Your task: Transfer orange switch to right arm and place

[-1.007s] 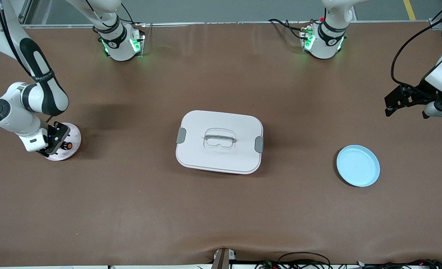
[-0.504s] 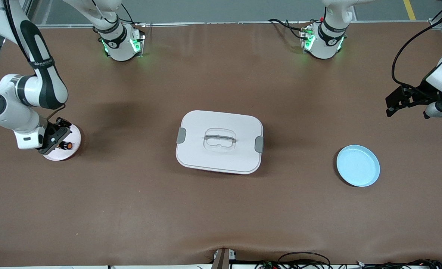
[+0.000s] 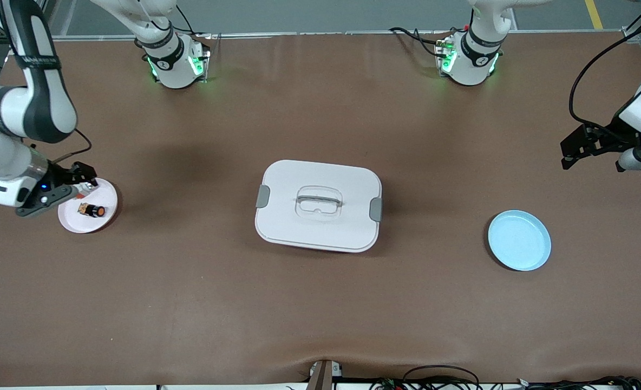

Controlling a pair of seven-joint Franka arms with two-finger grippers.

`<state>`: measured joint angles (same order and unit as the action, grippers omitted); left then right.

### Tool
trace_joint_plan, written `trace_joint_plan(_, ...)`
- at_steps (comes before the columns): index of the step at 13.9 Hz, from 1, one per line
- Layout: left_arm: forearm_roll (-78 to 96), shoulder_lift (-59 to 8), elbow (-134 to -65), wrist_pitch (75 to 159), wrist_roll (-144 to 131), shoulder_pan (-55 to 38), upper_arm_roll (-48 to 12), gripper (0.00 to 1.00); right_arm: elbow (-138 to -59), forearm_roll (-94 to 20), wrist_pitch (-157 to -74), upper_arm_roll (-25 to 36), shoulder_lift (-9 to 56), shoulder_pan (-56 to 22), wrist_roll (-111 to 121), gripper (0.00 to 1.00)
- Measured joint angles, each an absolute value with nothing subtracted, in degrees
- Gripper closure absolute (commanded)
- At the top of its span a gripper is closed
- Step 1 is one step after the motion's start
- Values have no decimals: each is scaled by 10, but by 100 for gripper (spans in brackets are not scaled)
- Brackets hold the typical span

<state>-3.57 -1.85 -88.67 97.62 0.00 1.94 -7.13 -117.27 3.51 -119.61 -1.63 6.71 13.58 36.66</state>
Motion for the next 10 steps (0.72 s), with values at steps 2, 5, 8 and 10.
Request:
trace_joint_plan(2, -36, -18, -887, 976, 0, 19, -70, 0, -1133, 22, -1147, -16, 65, 136, 331, 0)
trace_joint_plan(5, -36, -18, -886, 976, 0, 18, -69, 0, -1106, 20, -1120, -17, 65, 134, 265, 0)
trace_joint_plan(8, -36, -19, -886, 976, 0, 15, -66, 0, -1069, 18, -1073, -17, 65, 110, 162, 0)
trace_joint_plan(10, -36, -19, -886, 976, 0, 13, -65, 0, -1053, 18, -1063, -18, 65, 95, 131, 0)
